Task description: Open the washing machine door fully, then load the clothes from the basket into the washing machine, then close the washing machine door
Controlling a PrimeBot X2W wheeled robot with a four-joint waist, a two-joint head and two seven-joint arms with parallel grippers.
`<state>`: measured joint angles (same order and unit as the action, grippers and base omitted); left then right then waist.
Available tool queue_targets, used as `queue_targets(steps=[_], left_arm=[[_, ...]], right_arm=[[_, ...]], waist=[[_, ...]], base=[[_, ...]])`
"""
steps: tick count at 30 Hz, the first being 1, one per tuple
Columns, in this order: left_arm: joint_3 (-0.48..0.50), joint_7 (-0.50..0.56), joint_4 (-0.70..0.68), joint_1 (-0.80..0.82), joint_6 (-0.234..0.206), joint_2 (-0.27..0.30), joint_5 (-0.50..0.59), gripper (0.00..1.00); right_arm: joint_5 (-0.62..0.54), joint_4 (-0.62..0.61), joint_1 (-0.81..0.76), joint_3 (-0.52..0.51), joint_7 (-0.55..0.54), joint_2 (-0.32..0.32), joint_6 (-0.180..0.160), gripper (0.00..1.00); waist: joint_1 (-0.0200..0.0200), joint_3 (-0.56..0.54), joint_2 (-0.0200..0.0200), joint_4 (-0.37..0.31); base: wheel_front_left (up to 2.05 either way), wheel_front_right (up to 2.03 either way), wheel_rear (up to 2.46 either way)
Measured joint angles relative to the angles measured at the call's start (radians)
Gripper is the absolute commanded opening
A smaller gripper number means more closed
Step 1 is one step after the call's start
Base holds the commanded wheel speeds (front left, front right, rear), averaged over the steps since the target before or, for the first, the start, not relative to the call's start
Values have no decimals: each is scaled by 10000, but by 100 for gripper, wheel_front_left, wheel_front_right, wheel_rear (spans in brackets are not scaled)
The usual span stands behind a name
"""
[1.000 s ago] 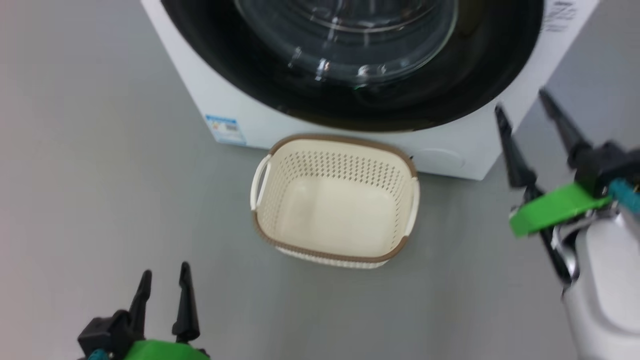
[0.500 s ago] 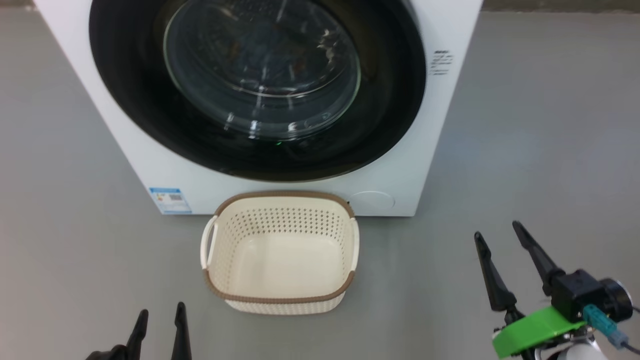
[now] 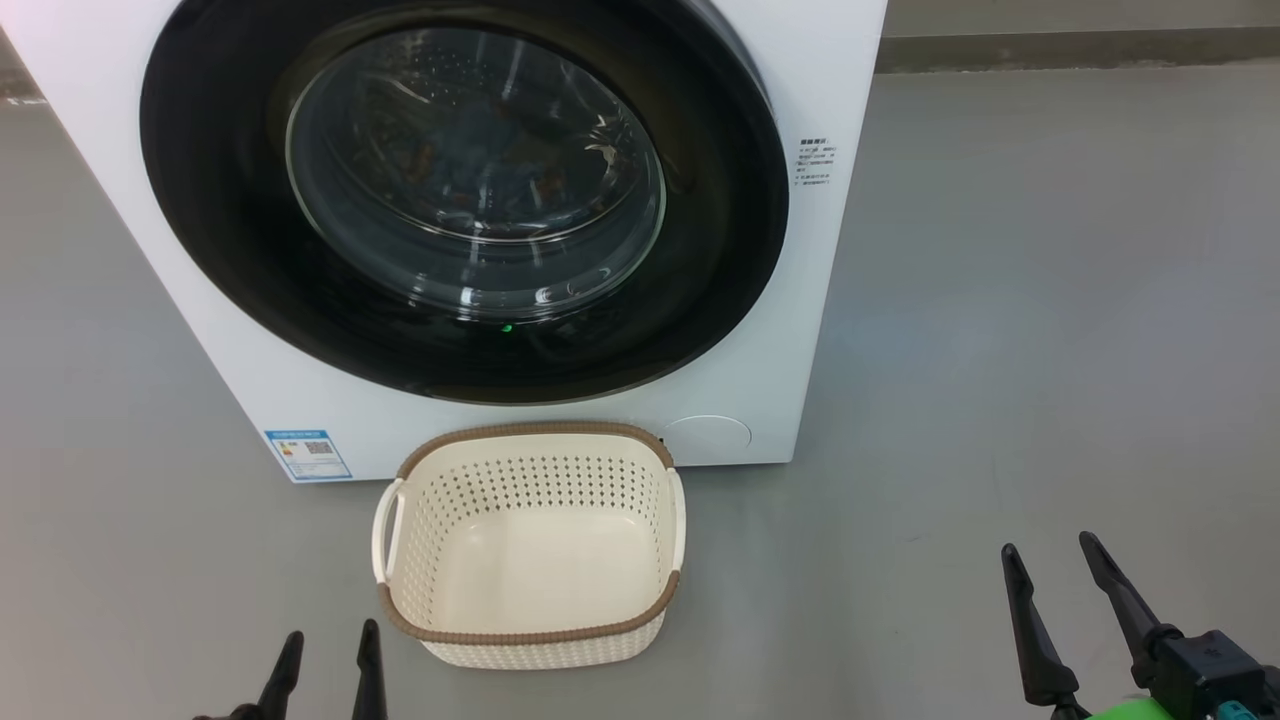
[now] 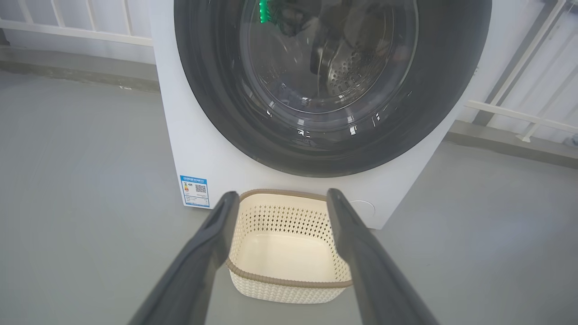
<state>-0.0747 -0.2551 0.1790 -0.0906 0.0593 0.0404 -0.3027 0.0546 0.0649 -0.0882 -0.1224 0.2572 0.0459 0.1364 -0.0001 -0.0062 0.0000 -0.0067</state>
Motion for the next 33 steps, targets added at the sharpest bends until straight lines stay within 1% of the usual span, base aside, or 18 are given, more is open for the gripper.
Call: queue_targets(steps=[7, 8, 9, 14, 16, 20, 24, 33], left_arm=[[56, 0, -222, -142, 31, 0, 0, 100], [52, 0, -272, -142, 88, 0, -2, 100], [42, 0, -211, -139, 84, -12, -10, 0], [-77, 17, 470, -324, 82, -213, -44, 0], [-79, 102, 510, -355, 84, -230, -230, 0], [-54, 194, 510, -349, 84, -228, -602, 0], [-10, 286, 512, -337, 86, -228, -1043, 0], [113, 560, 545, -291, 130, -224, -1967, 0]], right_arm=[[19, 15, 0, -58, 0, -33, 0, 100], [31, 21, 0, -52, 0, -35, 0, 100], [25, 104, 2, -52, -2, -46, 2, 0], [23, 899, -115, -50, -17, -167, 4, 0], [192, 974, -146, -52, -105, -171, 4, 0], [708, 982, -143, -54, -196, -171, 4, 0], [1218, 1018, -136, -54, -343, -169, 4, 0], [2318, 1091, -103, -56, -589, -169, 4, 0]], waist=[[0, 17, 0, -28], [0, 21, 0, -20], [1, 21, 0, -17], [0, 22, 0, -18], [2, 21, 0, -17], [23, 2, 0, -14], [4, 18, 0, -12], [2, 32, 0, -5]], base=[[0, 0, 0], [0, 0, 0], [0, 0, 0], [0, 0, 0], [0, 0, 0], [0, 0, 0], [0, 0, 0], [0, 0, 0]])
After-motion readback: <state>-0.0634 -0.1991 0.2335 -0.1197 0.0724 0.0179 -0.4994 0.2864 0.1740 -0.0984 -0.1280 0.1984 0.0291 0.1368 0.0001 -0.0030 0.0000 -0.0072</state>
